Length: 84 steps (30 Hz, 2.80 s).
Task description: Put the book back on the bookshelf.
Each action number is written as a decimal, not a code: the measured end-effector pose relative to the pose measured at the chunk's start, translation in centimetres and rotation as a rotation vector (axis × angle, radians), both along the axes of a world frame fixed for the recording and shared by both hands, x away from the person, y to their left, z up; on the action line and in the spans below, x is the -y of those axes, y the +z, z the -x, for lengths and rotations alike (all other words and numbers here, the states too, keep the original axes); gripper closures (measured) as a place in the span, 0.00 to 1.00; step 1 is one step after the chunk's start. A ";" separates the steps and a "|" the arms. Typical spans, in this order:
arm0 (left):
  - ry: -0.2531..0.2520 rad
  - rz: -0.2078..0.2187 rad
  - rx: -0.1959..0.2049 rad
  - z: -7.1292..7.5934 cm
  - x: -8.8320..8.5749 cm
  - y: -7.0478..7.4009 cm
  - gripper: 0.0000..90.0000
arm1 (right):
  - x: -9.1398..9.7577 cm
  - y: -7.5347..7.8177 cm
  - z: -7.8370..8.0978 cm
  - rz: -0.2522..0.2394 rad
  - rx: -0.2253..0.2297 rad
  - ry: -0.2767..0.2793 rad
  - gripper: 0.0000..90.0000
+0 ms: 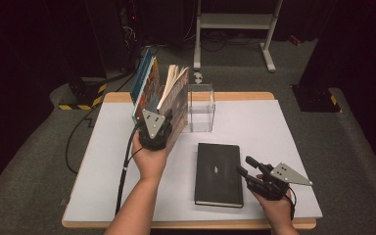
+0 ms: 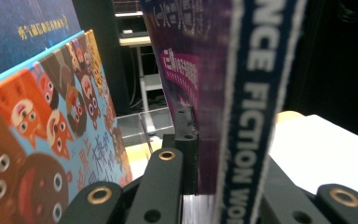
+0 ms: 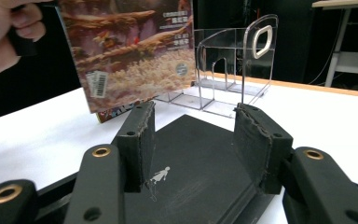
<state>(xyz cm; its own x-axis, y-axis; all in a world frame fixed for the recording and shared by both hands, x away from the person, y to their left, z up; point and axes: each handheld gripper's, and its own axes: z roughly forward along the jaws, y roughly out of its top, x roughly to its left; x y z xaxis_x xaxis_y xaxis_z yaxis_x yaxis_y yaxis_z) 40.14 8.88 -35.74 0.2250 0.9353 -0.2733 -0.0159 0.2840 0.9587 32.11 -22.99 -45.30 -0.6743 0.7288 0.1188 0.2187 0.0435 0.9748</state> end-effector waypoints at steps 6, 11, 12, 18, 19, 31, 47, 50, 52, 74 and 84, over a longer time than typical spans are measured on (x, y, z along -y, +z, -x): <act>0.022 -0.017 -0.004 -1.5 0.9 -0.1 0.93 | 0.1 0.1 0.1 -0.006 0.000 0.001 0.54; 0.043 -0.002 -0.013 -3.5 1.0 -0.3 0.93 | 0.1 0.1 0.1 -0.009 0.003 0.004 0.54; 0.043 -0.002 -0.013 -3.5 1.0 -0.3 0.93 | 0.1 0.1 0.1 -0.009 0.003 0.004 0.54; 0.078 -0.022 -0.018 -6.0 1.0 -0.8 0.93 | 0.0 0.0 0.2 -0.011 0.002 0.011 0.54; 0.078 -0.022 -0.018 -6.0 1.0 -0.8 0.93 | 0.0 0.0 0.2 -0.011 0.002 0.011 0.54; 0.104 -0.025 -0.007 -8.5 1.2 -1.2 0.93 | 0.0 0.0 0.1 -0.016 -0.001 0.016 0.54; 0.127 -0.003 -0.013 -11.1 1.4 -2.7 0.93 | 0.0 -0.1 0.0 -0.019 -0.001 0.024 0.54; 0.128 -0.003 -0.013 -11.2 1.5 -2.8 0.93 | 0.0 -0.1 0.0 -0.020 -0.003 0.025 0.54; 0.129 -0.007 -0.009 -11.3 1.6 -2.9 0.93 | 0.0 -0.1 0.0 -0.021 -0.003 0.024 0.54; 0.155 -0.023 0.007 -10.5 1.6 -3.9 0.92 | -0.2 -0.2 0.0 -0.024 -0.012 0.035 0.54; 0.174 -0.037 -0.023 -9.9 1.6 -4.6 0.80 | -0.8 -0.3 0.2 -0.018 -0.010 0.046 0.53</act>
<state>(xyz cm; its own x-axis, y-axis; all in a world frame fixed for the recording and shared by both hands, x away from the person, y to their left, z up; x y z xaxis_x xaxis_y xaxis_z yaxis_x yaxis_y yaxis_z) 50.01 7.31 -40.30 0.0527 0.9690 -0.2414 -0.0402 0.2436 0.9690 31.94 -22.18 -45.57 -0.7057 0.6948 0.1386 0.2269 0.0363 0.9732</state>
